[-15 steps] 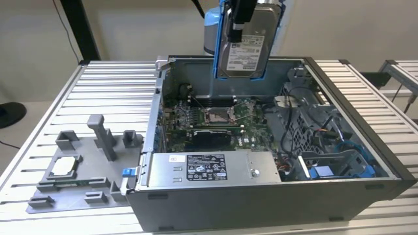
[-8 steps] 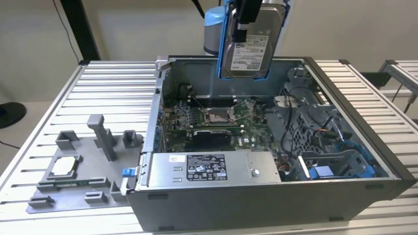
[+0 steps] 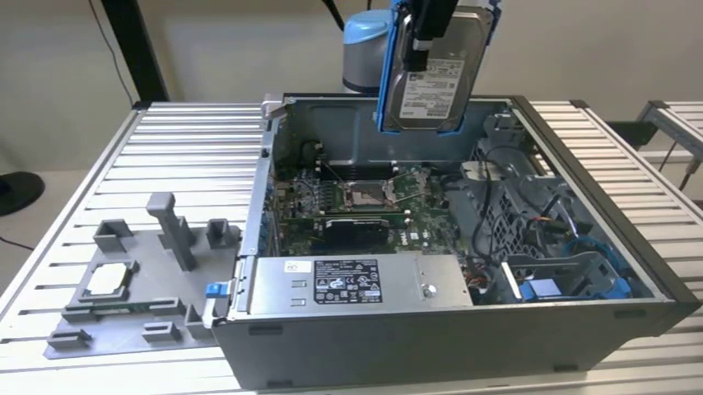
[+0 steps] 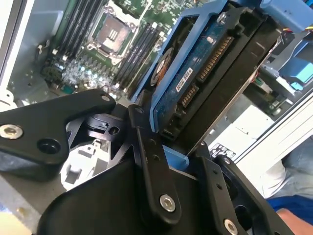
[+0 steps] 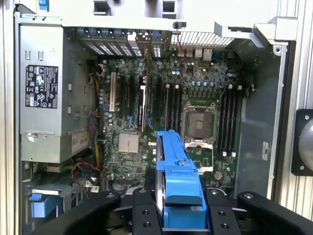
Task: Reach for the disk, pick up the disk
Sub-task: 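Pick up the disk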
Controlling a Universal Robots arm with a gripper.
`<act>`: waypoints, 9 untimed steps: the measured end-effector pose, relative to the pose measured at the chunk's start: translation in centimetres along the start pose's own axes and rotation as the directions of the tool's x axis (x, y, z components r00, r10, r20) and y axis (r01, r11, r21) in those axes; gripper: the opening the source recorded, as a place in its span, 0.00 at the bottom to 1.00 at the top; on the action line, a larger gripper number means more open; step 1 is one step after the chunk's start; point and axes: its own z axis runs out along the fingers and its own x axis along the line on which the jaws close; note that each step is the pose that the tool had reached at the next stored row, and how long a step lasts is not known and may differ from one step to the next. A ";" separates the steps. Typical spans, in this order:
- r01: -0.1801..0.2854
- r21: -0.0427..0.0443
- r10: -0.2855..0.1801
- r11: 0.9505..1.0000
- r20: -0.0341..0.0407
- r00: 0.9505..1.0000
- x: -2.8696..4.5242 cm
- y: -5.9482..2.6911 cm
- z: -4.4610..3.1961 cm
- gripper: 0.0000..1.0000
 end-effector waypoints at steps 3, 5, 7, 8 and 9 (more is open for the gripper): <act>0.000 0.000 0.000 1.000 0.000 1.000 0.02 -0.65 0.00 0.00; 0.000 0.000 0.000 1.000 0.000 1.000 0.03 -1.16 0.00 0.00; 0.000 0.000 0.000 1.000 0.000 1.000 0.04 -1.63 0.00 0.00; 0.000 0.000 0.000 1.000 0.000 1.000 0.04 -1.87 0.00 0.00; 0.000 0.000 0.000 1.000 0.000 1.000 0.05 -2.10 0.00 0.00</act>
